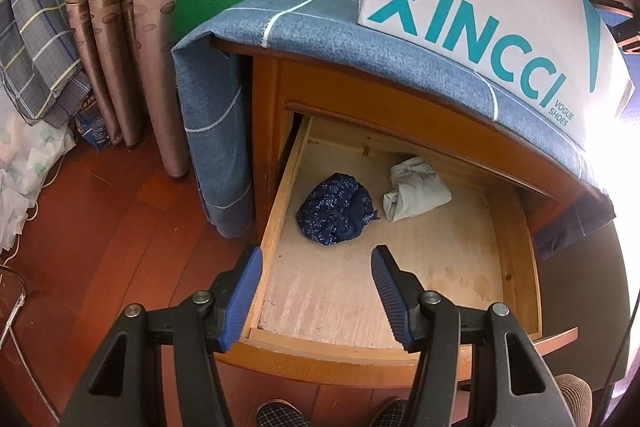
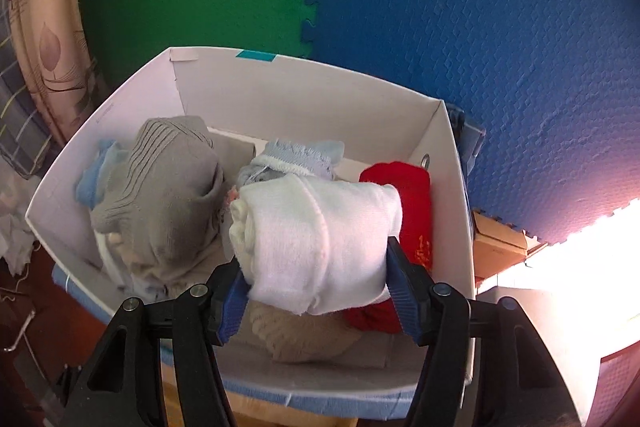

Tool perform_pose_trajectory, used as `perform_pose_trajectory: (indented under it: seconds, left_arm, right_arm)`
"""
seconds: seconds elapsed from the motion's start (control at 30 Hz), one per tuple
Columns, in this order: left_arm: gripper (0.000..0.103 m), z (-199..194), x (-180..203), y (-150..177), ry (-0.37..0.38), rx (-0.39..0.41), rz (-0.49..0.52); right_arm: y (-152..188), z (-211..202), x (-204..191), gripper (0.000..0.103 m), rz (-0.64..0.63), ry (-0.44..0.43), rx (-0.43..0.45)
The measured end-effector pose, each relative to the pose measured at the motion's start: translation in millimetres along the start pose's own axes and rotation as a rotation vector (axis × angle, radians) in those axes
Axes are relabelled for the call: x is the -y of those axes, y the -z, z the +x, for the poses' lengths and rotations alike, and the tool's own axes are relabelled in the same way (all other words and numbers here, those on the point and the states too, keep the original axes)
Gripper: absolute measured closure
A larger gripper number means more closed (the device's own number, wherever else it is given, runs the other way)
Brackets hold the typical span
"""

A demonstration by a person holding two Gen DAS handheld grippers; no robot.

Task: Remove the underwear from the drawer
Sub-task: 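Carry the white rolled sock into the box with the right gripper, then open the right gripper to release the white rolled sock in the box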

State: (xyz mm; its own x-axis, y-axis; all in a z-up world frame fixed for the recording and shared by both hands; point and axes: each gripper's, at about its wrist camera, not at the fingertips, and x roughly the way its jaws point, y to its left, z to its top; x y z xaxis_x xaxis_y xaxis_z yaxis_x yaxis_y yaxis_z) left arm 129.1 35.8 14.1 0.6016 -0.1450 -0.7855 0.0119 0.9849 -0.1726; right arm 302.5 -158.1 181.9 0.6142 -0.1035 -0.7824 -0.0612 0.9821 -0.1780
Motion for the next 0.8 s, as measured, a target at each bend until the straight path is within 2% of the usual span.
perform_pose_trajectory:
  seconds: [0.23, 0.43, 0.57, 0.8]
  left_arm:
    - [0.045, 1, -1, 0, 0.001, -0.004, -0.005]
    - [0.045, 2, -3, -1, 0.007, -0.009, -0.018]
    - [0.045, 3, -3, 0, 0.008, -0.01, -0.017]
    - [0.045, 4, -5, 0, 0.006, -0.014, -0.024]
  right_arm:
    - [2, -4, -9, 0.035, -0.031, 0.046, 0.018]
    - [-1, -19, -8, 0.034, -0.053, 0.036, 0.028]
    - [-3, -31, -11, 0.025, -0.057, 0.031, 0.051]
    - [-6, -51, -18, 0.024, -0.066, -0.022, 0.094]
